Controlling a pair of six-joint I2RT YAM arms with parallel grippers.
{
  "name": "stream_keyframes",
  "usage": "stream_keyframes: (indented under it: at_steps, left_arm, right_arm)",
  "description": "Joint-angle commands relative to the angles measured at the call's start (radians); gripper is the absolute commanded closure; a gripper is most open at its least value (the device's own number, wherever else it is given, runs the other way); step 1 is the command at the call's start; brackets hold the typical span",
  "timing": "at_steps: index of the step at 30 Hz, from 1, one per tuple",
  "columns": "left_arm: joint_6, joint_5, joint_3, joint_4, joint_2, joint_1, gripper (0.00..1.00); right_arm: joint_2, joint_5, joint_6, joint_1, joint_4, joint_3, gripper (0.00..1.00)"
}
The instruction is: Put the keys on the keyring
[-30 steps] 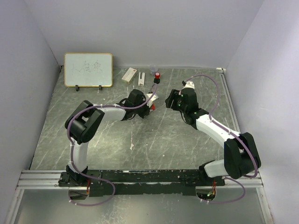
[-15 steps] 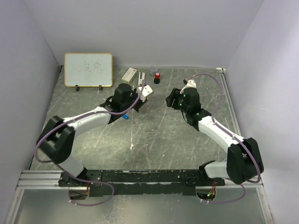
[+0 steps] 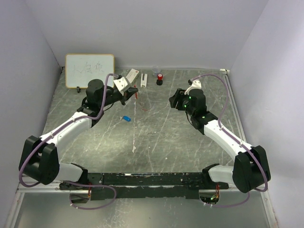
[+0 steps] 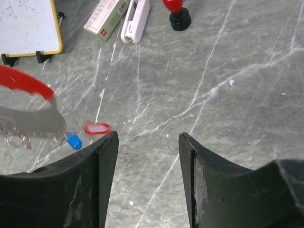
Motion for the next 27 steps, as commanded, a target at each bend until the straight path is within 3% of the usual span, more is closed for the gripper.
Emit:
stream_keyframes:
  at_steps: [1,8,15,22,27]
  left_arm:
    - [-0.067,0.155,-0.01,0.118,-0.02,0.019,0.93]
    - [-0.109,0.19,-0.03,0.156,-0.037,0.047,0.93]
    - [-0.148,0.111,-0.067,0.158,-0.081,0.087,0.93]
    - [-0.245,0.155,-0.135,0.276,-0.121,0.165,0.93]
    - [-0.264,0.053,-0.164,0.271,-0.176,0.192,0.93]
  right_arm:
    - [-0.021,-0.017,-0.009,-0.007,0.008,0.006,0.46]
    - [-0.002,-0.046,-0.025,-0.007,0.016,0.007,0.46]
    - [0.062,-0.168,-0.052,0.001,0.042,0.027,0.46]
    - [0.157,-0.171,-0.09,0.08,0.028,0.077,0.46]
    - [0.246,-0.151,-0.11,0.167,0.017,0.126,0.46]
